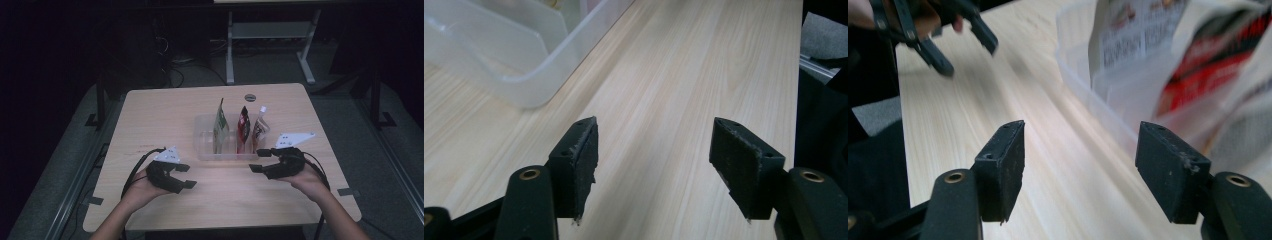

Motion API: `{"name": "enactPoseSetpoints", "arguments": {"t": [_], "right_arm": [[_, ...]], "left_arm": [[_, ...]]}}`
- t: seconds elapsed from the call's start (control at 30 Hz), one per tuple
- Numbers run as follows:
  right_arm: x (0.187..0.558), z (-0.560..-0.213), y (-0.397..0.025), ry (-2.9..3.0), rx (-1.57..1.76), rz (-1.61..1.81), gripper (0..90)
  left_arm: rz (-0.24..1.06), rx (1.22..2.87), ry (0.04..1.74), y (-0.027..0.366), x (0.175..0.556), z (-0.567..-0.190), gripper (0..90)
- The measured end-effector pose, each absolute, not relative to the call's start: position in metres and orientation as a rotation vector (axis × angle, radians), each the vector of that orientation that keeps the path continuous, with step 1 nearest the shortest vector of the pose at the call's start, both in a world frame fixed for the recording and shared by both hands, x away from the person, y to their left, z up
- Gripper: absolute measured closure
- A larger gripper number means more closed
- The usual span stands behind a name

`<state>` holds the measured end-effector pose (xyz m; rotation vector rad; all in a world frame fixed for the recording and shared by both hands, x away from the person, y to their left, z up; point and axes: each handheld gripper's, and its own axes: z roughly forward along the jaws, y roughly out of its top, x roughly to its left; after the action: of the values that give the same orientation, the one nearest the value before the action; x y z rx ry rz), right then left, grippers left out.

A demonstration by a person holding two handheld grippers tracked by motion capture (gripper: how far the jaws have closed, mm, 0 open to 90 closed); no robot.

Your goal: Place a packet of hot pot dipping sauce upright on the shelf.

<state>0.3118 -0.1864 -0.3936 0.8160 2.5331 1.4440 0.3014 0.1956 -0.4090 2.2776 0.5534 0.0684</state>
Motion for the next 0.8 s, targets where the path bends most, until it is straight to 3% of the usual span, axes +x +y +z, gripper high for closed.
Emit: {"name": "enactPoseSetpoints", "arguments": {"t": [0.43,0.8], "right_arm": [[0.298,-0.426,-0.217,2.558,0.919,1.253,28.5],[0.297,-0.447,-0.222,2.565,0.879,1.149,24.3]], "left_arm": [[0.112,2.294,0.602,0.221,0.286,-0.430,20.7],[0.148,2.323,0.624,0.230,0.287,-0.441,18.8]]}}
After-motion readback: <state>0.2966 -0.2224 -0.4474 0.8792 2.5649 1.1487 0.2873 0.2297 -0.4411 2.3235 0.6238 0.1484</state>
